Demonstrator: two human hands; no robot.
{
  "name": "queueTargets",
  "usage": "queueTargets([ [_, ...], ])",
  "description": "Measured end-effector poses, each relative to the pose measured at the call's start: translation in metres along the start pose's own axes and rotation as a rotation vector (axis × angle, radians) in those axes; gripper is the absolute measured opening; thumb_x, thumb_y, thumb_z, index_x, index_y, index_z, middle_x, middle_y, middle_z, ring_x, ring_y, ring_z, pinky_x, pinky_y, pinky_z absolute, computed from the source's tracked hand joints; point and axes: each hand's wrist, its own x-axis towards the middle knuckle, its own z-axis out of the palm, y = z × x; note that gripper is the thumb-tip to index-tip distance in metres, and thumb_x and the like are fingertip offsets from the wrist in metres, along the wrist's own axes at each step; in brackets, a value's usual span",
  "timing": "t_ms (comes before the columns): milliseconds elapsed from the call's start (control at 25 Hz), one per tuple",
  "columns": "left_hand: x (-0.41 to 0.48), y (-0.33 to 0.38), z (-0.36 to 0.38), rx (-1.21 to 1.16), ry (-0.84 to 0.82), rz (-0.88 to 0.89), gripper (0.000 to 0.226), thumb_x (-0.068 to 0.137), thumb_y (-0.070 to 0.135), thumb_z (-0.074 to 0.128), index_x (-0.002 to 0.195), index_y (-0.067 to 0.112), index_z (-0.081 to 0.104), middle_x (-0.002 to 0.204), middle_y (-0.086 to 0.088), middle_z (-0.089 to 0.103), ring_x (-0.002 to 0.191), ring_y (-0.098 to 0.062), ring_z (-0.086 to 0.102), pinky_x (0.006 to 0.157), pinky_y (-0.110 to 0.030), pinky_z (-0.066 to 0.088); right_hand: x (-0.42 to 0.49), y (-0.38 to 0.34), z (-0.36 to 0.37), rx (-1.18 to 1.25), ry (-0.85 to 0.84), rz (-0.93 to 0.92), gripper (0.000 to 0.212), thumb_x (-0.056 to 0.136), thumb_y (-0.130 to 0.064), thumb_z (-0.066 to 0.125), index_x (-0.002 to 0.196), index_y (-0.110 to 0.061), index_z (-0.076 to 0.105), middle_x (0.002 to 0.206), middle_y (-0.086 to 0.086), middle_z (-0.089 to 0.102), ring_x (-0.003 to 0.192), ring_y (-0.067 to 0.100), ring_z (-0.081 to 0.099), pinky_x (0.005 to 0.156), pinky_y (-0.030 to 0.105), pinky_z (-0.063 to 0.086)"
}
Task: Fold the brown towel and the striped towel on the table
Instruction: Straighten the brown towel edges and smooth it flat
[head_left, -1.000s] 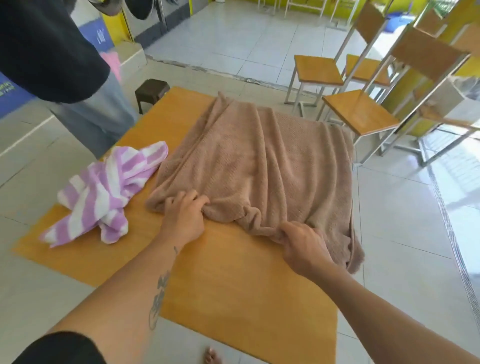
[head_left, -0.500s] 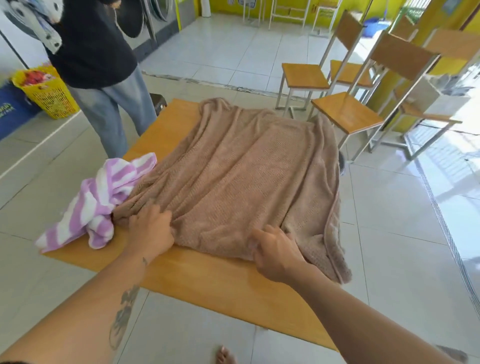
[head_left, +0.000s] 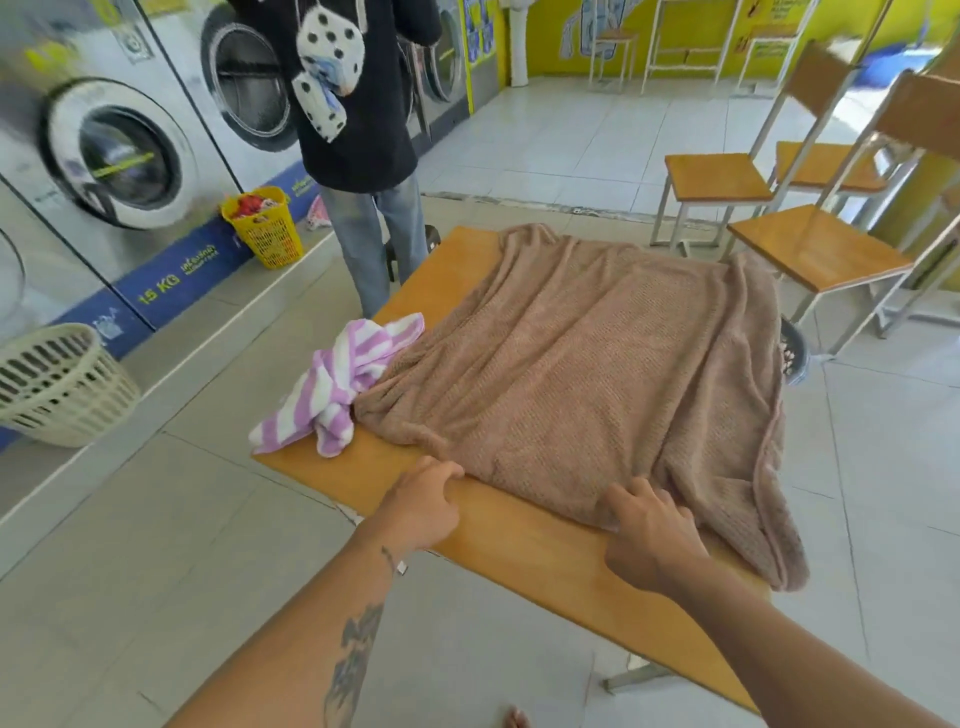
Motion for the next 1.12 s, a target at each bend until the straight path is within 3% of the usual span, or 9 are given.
queueTargets([
  [120,-0.019,-0.005,-0.012,-0.085,0.009,0.012,0.045,0.086,0.02,0.051,0.13,0.029,0.057,0.133,0.008,0.049,0.121,-0.018,0.052,0.098,-0.033,0.047,-0.004,-0.027,-0.006,0.041,-0.007,-0.054,0.059,0.082,-0.016,0.044,0.14,-0.03,0.04,0.134,0.002,0.043,0.124,0.03,0.041,0.102,0.045,0.037],
  [280,-0.006,-0.032,-0.056,-0.168,0.254,0.017,0.036,0.089,0.014,0.05,0.119,0.029,0.063,0.123,0.007,0.055,0.11,-0.013,0.056,0.095,-0.031,0.049,0.017,-0.076,-0.018,0.096,0.01,-0.124,0.058,0.087,-0.019,0.047,0.143,-0.03,0.038,0.142,0.001,0.042,0.127,0.028,0.044,0.102,0.046,0.042],
  [400,0.026,-0.064,-0.099,-0.155,0.429,0.006,0.034,0.086,0.01,0.051,0.112,0.028,0.064,0.117,0.004,0.055,0.113,-0.021,0.057,0.098,-0.039,0.048,0.048,-0.127,-0.033,0.098,0.033,-0.147,0.059,0.085,-0.033,0.048,0.143,-0.027,0.04,0.142,0.003,0.044,0.127,0.029,0.045,0.102,0.047,0.043],
  [520,0.062,-0.096,-0.133,0.023,0.548,-0.068,0.051,0.081,0.022,0.06,0.13,0.033,0.053,0.134,-0.002,0.042,0.127,-0.029,0.04,0.102,-0.043,0.039,0.085,-0.187,-0.041,0.089,0.022,-0.16,0.069,0.08,-0.049,0.042,0.142,-0.022,0.042,0.14,0.007,0.044,0.127,0.033,0.044,0.103,0.05,0.042],
  [640,0.098,-0.125,-0.154,-0.01,0.306,-0.176,0.089,0.077,0.045,0.07,0.149,0.048,0.017,0.156,-0.006,0.006,0.144,-0.034,0.012,0.114,-0.054,0.022,0.126,-0.238,-0.041,0.059,0.043,-0.17,0.06,0.086,-0.03,0.048,0.145,-0.027,0.038,0.141,0.005,0.041,0.131,0.033,0.038,0.103,0.051,0.041],
  [760,0.129,-0.142,-0.15,-0.049,0.084,-0.153,0.098,0.08,0.046,0.066,0.151,0.051,-0.001,0.16,-0.01,0.007,0.142,-0.039,0.022,0.113,-0.052,0.029,0.151,-0.266,-0.034,0.066,-0.022,-0.149,0.077,0.073,-0.041,0.043,0.148,-0.029,0.032,0.144,0.006,0.038,0.133,0.036,0.034,0.105,0.052,0.038],
  [920,0.153,-0.14,-0.14,-0.181,0.097,0.03,0.088,0.08,0.016,0.056,0.153,0.045,0.017,0.156,-0.004,0.033,0.132,-0.029,0.042,0.105,-0.039,0.04,0.177,-0.268,-0.021,0.047,-0.133,-0.052,0.084,0.072,-0.053,0.042,0.152,-0.034,0.024,0.156,0.001,0.028,0.138,0.037,0.031,0.108,0.055,0.034],
  [1000,0.16,-0.126,-0.147,-0.383,0.111,0.155,0.089,0.076,0.007,0.052,0.153,0.042,0.024,0.158,0.007,0.029,0.139,-0.017,0.034,0.111,-0.032,0.035,0.182,-0.256,-0.015,-0.021,-0.144,-0.018,0.076,0.081,-0.046,0.051,0.151,-0.033,0.024,0.153,0.001,0.026,0.136,0.036,0.03,0.105,0.057,0.035],
  [1120,0.181,-0.11,-0.155,-0.45,-0.1,0.283,0.101,0.068,0.014,0.057,0.157,0.036,0.016,0.161,0.01,0.022,0.145,-0.009,0.022,0.112,-0.026,0.029,0.18,-0.238,-0.014,-0.003,-0.091,0.075,0.076,0.076,-0.032,0.057,0.146,-0.03,0.027,0.14,0.003,0.031,0.13,0.035,0.031,0.1,0.055,0.04],
])
